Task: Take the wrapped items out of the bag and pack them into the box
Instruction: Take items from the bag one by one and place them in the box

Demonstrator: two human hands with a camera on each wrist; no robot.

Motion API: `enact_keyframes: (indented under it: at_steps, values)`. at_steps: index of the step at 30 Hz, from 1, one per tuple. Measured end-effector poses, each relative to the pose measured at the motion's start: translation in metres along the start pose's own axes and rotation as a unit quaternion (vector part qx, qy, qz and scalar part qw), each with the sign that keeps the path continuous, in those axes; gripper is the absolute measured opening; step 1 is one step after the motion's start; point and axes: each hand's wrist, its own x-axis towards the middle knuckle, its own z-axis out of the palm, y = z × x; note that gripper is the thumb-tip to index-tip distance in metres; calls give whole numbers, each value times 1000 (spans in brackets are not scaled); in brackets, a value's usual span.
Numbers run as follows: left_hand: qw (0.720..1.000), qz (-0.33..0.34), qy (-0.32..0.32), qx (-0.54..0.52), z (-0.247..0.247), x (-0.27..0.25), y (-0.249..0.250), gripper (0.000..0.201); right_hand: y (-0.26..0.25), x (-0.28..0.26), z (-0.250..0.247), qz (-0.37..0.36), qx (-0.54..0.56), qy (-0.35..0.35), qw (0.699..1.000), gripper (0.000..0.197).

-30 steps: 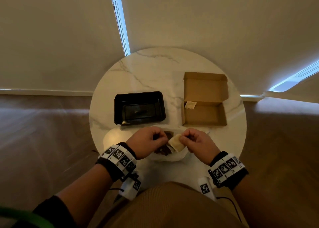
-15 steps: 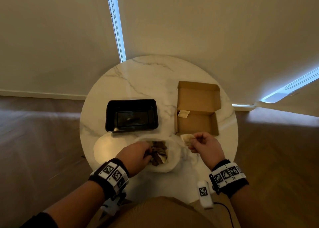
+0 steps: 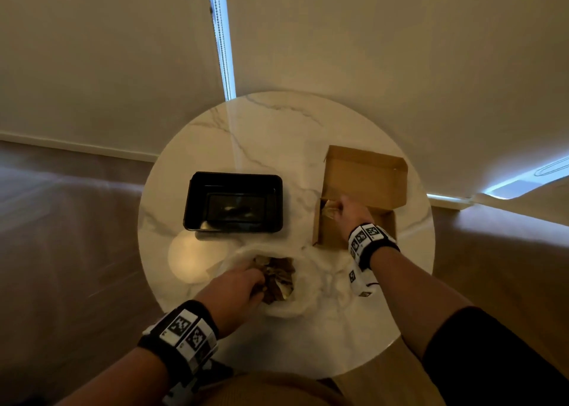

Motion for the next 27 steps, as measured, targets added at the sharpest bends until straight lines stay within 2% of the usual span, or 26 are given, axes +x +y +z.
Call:
enact_keyframes:
  at_steps: [5, 8, 10, 15, 20, 27]
  values:
    - [1000, -9, 26, 10, -1, 4, 4, 27, -3, 11, 6, -3, 21, 14, 1000, 16]
    - [996, -16, 64, 56, 1, 4, 9, 26, -5, 8, 8, -4, 37, 29, 999, 12]
    - [993, 5, 68, 92, 3, 6, 13, 26, -4, 5, 7, 0, 56, 34, 998, 15]
    - [978, 108, 0, 176, 11, 23, 26, 32, 2, -9, 2, -19, 88, 45, 995, 19]
    - [968, 125, -24, 219, 18, 41, 31, 36, 9, -44, 0, -52, 104, 61, 991, 14]
    - [961, 138, -65, 230, 27, 53, 24, 31, 8, -112, 16, -89, 143, 34, 985, 11]
